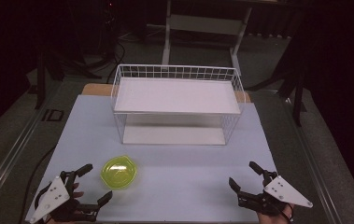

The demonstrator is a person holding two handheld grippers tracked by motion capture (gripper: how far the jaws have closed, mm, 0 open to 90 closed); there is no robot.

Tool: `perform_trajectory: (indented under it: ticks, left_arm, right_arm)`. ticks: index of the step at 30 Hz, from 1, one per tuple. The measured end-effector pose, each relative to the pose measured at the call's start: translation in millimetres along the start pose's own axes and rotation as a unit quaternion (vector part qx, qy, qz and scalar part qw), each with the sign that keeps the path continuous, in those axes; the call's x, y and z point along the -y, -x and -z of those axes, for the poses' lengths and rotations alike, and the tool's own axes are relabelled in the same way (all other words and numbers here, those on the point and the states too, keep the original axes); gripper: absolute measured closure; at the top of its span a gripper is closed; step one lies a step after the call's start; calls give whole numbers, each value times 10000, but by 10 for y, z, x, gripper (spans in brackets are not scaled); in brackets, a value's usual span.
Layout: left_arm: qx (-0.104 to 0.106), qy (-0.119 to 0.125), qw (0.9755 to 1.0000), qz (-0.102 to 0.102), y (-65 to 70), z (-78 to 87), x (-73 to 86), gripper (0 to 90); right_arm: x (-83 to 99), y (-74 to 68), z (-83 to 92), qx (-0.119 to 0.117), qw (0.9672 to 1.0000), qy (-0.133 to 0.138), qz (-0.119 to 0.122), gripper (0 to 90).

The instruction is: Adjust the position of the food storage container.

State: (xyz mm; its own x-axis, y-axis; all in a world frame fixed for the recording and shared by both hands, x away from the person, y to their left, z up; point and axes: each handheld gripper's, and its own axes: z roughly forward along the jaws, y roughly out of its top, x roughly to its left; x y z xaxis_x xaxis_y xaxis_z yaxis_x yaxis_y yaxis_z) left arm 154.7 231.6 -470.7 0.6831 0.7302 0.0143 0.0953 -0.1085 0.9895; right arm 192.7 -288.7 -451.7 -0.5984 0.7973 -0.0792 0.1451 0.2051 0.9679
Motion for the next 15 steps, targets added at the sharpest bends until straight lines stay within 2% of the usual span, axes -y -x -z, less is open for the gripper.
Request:
perform_trajectory:
  ticks: [4,5,7,11,12,15]
  left_arm:
    - [39,-68,10000,8,18,-5,-9,14]
    - [-2,-43,10000,-77,47,-3,-30,14]
    - [31,-12,9999,-103,89,8,-74,14]
    - [223,-102,9994,263,104,28,-147,14]
    - [154,-107,9994,304,109,41,-165,13]
    - [53,-61,9997,224,95,83,-220,13]
  right_arm:
    - [-3,-7,5,12,10000,22,0,137]
    - [-13,-16,12,-6,10000,43,4,137]
    - [-17,-22,15,3,10000,55,19,137]
    - [-39,-49,30,-20,9999,94,82,137]
    - [-41,-51,32,-36,9999,111,88,137]
    - [-49,-63,40,-39,9998,137,101,137]
